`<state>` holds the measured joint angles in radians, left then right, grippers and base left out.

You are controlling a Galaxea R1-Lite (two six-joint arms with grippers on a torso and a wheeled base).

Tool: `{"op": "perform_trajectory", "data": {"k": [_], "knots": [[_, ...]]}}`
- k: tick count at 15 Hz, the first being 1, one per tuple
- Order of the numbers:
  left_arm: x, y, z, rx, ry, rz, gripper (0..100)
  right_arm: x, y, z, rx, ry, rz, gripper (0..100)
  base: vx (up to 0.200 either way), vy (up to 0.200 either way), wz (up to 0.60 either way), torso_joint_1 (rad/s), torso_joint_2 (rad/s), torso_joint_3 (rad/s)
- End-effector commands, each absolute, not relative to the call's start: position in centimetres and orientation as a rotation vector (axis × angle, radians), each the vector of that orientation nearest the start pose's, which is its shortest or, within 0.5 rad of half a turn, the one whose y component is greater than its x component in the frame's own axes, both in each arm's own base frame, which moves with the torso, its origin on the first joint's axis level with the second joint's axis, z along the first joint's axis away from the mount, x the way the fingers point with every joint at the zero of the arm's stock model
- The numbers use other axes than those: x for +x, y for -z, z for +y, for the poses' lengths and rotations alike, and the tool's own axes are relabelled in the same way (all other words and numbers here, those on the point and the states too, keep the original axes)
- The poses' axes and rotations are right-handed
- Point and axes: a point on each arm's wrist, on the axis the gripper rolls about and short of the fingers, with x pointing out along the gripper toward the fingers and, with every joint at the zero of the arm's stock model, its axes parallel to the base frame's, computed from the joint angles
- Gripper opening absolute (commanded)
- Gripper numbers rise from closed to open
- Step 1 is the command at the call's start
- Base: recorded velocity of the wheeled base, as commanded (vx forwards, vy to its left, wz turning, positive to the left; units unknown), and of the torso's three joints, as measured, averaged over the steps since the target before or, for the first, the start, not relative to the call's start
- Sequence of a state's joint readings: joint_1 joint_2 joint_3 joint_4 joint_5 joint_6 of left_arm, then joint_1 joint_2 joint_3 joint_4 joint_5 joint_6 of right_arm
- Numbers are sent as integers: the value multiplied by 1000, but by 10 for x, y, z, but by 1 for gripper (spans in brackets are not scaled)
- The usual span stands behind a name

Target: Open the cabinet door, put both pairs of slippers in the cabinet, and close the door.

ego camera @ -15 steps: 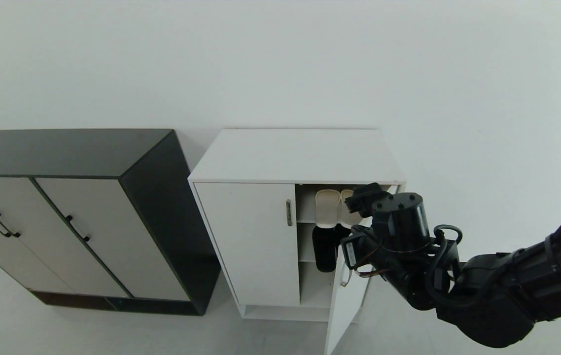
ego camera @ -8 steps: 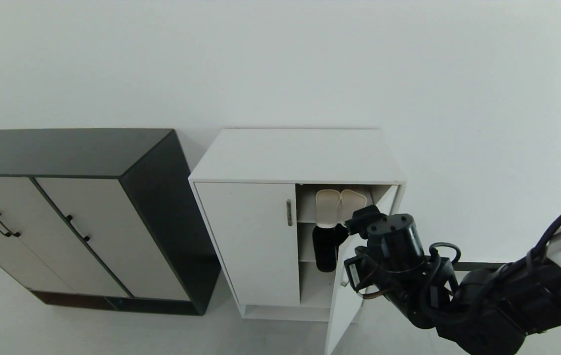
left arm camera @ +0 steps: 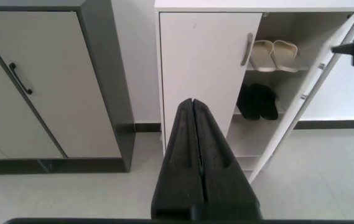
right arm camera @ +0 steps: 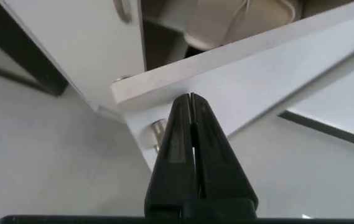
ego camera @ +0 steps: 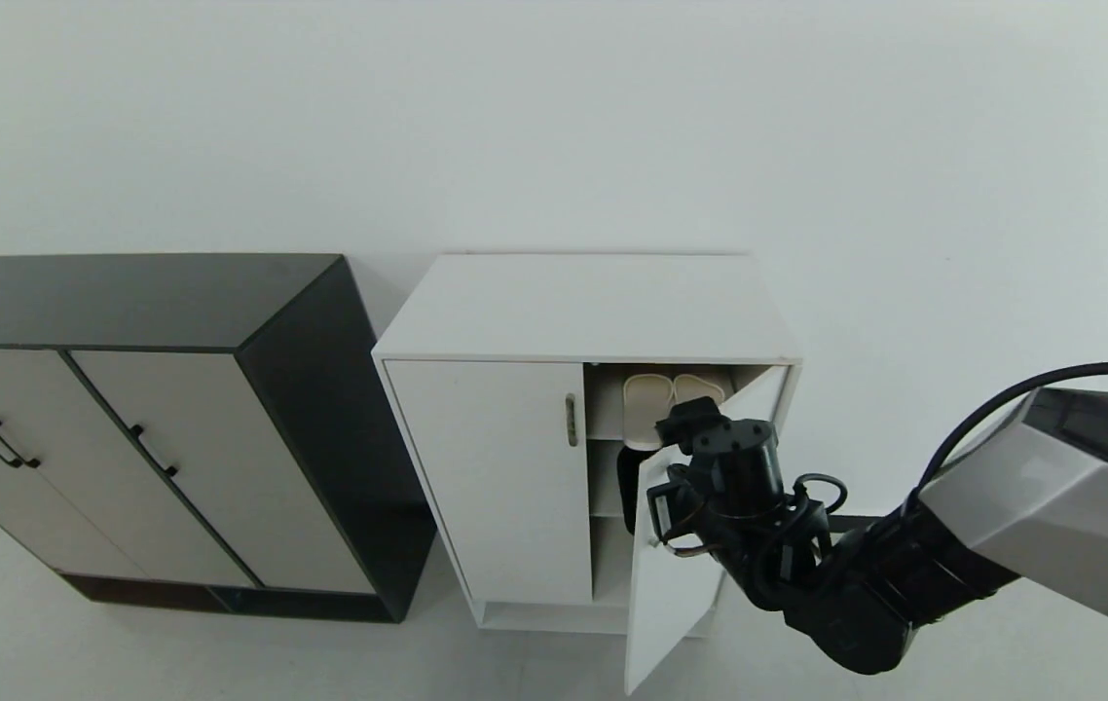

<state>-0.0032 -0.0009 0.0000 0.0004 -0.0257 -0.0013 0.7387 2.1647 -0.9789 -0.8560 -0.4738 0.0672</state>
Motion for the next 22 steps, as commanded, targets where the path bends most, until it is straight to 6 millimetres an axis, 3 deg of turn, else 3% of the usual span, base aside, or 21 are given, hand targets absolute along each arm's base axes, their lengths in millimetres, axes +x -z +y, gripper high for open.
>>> {"op": "perform_trajectory", "data": {"k": [1, 4, 5, 7, 10, 14, 22], "knots": [[-23, -75, 0, -2, 28, 0, 0, 313, -65, 267, -116, -257, 276, 0, 0, 0, 0, 0, 0, 0], [-23, -75, -1, 0, 29, 0, 0, 305, -71, 262, -82, -320, 239, 0, 0, 0, 0, 0, 0, 0], [-23, -75, -1, 0, 29, 0, 0, 297, -75, 257, -57, -416, 221, 0, 0, 0, 0, 0, 0, 0], [-23, -75, -1, 2, 29, 0, 0, 286, -71, 245, -40, -570, 237, 0, 0, 0, 0, 0, 0, 0], [-23, -75, -1, 2, 29, 0, 0, 282, -61, 232, -33, -657, 268, 0, 133, 0, 0, 0, 0, 0], [-23, -75, -1, 2, 29, 0, 0, 284, -57, 228, -30, -682, 282, 0, 200, 0, 0, 5, 4, 1], [-23, -75, -1, 0, 29, 0, 0, 299, -60, 233, -12, -673, 245, 0, 0, 0, 0, 0, 0, 0]]}}
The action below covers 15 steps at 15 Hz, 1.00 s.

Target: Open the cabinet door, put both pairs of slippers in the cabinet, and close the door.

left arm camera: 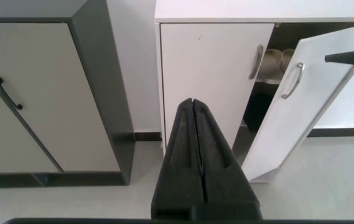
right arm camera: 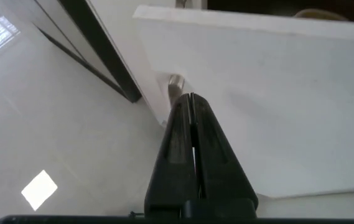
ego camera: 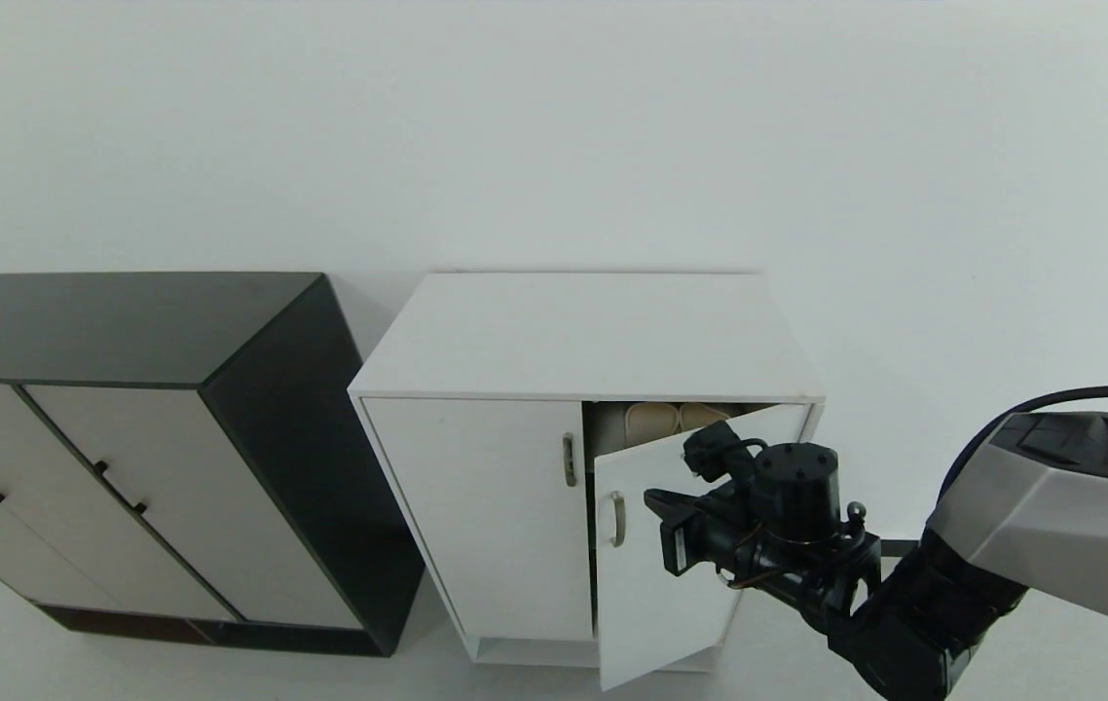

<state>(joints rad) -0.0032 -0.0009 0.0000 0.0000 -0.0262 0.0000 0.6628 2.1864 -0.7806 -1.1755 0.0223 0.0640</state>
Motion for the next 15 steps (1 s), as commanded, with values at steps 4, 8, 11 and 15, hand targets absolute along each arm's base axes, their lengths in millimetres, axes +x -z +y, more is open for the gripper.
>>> {"op": "perform_trajectory", "data": {"k": [4, 8, 11, 15], "knots": [[-23, -75, -1, 0, 29, 0, 0, 320, -53, 232, -3, -639, 229, 0, 0, 0, 0, 0, 0, 0], [-23, -75, -1, 0, 29, 0, 0, 332, -54, 234, 8, -627, 204, 0, 0, 0, 0, 0, 0, 0], [-23, -75, -1, -2, 29, 0, 0, 346, -50, 235, 12, -609, 197, 0, 0, 0, 0, 0, 0, 0], [-23, -75, -1, -2, 29, 0, 0, 364, -51, 234, 16, -585, 190, 0, 0, 0, 0, 0, 0, 0]]}}
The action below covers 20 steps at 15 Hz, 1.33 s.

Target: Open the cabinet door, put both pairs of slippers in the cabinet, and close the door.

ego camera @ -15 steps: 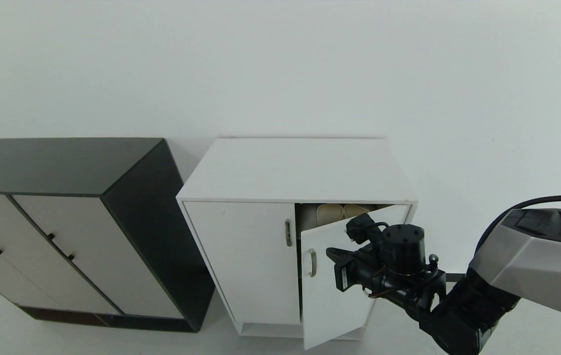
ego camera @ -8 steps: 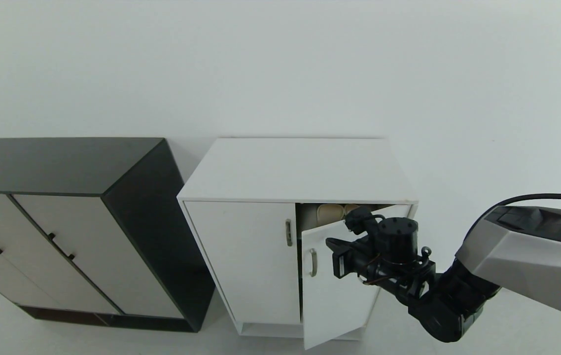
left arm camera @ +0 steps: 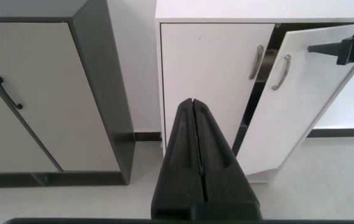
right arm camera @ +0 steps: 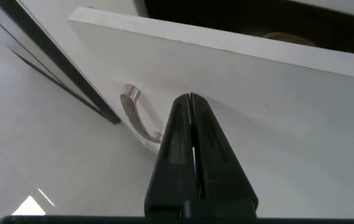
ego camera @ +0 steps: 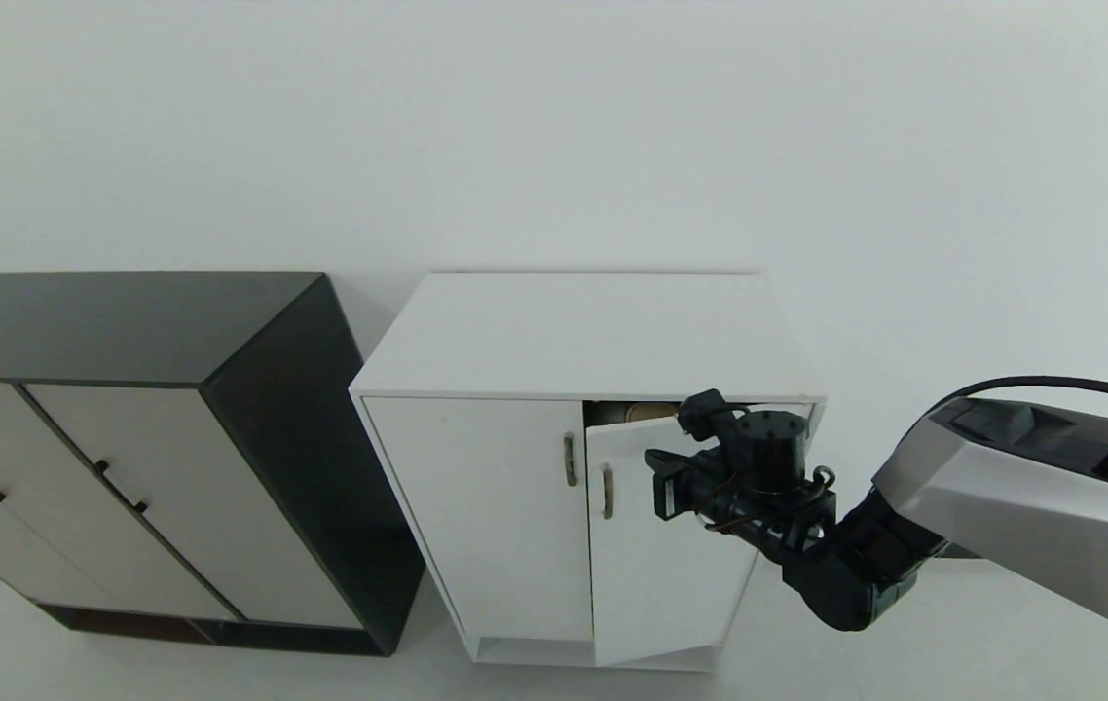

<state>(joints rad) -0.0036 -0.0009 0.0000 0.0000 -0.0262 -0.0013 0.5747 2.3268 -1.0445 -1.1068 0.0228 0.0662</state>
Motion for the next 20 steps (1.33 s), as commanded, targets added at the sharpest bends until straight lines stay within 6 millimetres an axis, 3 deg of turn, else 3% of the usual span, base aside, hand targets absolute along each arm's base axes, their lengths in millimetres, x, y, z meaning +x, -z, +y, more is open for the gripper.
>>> {"op": "perform_trajectory", "data": {"k": [1, 10, 17, 20], "knots": [[-23, -75, -1, -2, 29, 0, 0, 367, -52, 235, 18, -584, 181, 0, 0, 0, 0, 0, 0, 0], [-23, -75, -1, -2, 29, 0, 0, 392, -52, 239, 22, -562, 173, 0, 0, 0, 0, 0, 0, 0], [-23, -75, 0, -2, 28, 0, 0, 395, -52, 235, 24, -550, 170, 0, 0, 0, 0, 0, 0, 0], [-23, -75, 0, -2, 28, 0, 0, 386, -56, 231, 22, -553, 176, 0, 0, 0, 0, 0, 0, 0]]}}
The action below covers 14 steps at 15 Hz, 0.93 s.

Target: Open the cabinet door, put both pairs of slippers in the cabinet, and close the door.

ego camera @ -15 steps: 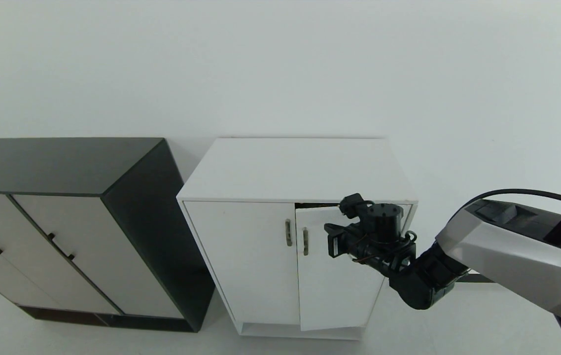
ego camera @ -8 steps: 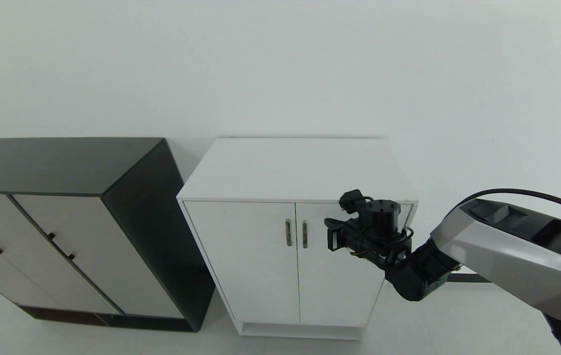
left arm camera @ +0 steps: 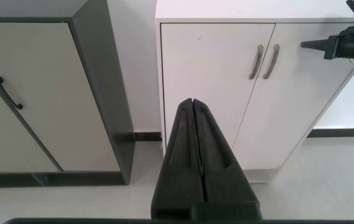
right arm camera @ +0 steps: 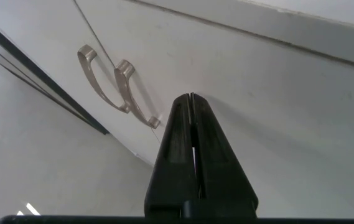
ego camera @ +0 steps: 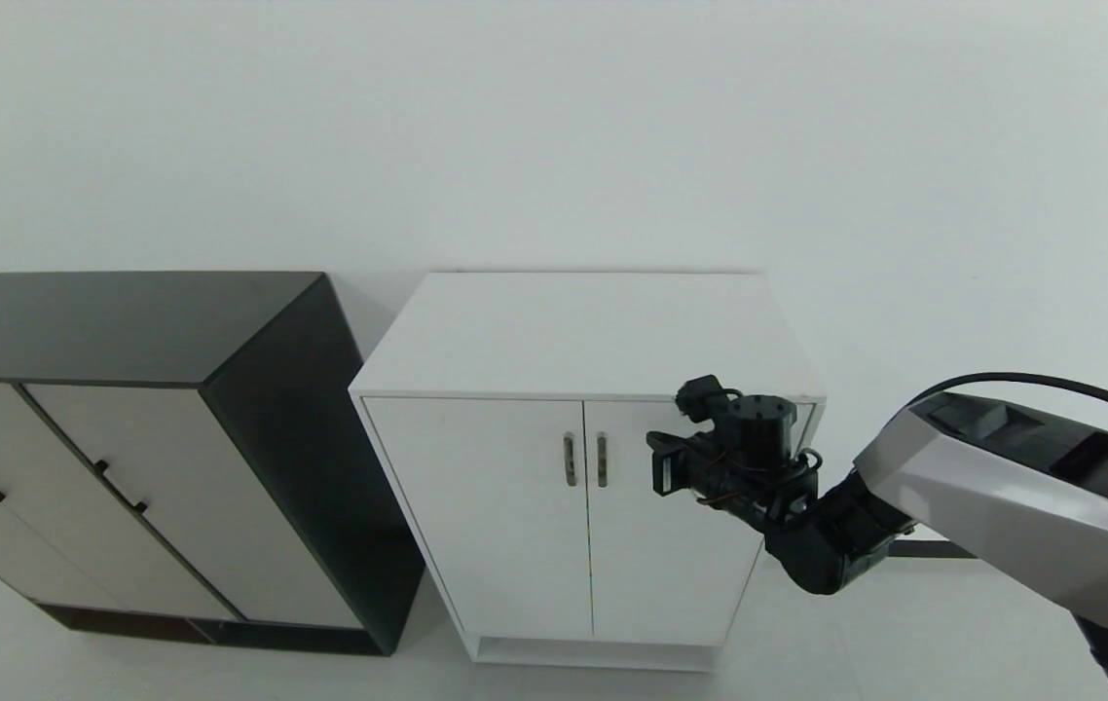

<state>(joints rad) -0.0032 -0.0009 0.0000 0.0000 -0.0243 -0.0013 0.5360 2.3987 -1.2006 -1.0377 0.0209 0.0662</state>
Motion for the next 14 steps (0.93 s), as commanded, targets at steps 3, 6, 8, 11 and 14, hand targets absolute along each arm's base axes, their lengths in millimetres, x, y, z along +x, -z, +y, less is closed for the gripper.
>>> {"op": "perform_trajectory", "data": {"k": [3, 6, 8, 11, 14], "knots": [[-23, -75, 0, -2, 28, 0, 0, 364, -71, 225, 26, -565, 157, 0, 0, 0, 0, 0, 0, 0], [-23, -75, 0, -2, 28, 0, 0, 312, -100, 193, 33, -560, 126, 0, 0, 0, 0, 0, 0, 0], [-23, -75, 0, -3, 28, 0, 0, 268, -116, 162, 33, -507, 110, 0, 0, 0, 0, 0, 0, 0], [-23, -75, 0, -5, 26, 0, 0, 217, -129, 113, 27, -394, 115, 0, 0, 0, 0, 0, 0, 0], [-23, -75, 0, -11, 25, 0, 0, 179, -124, 64, 22, -223, 144, 0, 0, 0, 0, 0, 0, 0]]}}
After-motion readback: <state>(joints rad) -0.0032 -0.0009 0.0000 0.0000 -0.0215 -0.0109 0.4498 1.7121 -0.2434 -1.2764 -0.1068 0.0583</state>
